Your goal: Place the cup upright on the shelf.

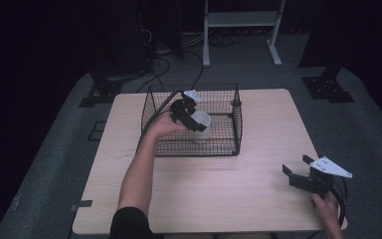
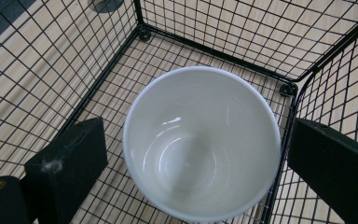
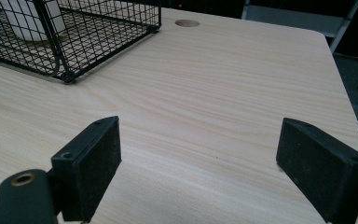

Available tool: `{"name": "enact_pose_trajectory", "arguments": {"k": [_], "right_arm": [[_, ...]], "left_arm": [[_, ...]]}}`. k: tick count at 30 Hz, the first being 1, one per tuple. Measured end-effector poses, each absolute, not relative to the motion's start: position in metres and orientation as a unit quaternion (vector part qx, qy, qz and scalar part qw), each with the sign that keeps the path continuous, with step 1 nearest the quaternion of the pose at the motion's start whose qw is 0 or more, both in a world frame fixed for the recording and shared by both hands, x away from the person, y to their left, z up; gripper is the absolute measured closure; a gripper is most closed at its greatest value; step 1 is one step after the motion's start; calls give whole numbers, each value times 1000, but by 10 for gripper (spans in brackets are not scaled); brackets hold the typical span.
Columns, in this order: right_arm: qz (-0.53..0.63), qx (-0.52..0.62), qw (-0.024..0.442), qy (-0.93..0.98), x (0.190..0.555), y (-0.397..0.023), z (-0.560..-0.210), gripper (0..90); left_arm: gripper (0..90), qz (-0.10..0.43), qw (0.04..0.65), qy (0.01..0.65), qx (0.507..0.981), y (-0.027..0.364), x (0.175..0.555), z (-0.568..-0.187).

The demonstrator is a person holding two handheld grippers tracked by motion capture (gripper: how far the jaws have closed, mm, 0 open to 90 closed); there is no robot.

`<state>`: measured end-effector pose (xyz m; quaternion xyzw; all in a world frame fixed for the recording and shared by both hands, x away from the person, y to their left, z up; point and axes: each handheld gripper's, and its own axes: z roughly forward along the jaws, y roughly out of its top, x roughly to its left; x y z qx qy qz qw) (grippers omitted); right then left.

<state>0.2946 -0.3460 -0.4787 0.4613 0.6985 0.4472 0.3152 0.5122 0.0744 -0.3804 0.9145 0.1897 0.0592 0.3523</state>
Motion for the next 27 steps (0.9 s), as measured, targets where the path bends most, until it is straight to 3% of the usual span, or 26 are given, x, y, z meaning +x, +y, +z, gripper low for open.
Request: {"name": "enact_pose_trajectory", "arguments": {"k": [27], "right_arm": [[451,466,313,694,294,-347,-479,131]], "left_arm": [[39,104,383,197,897,110,473,-349]]}}
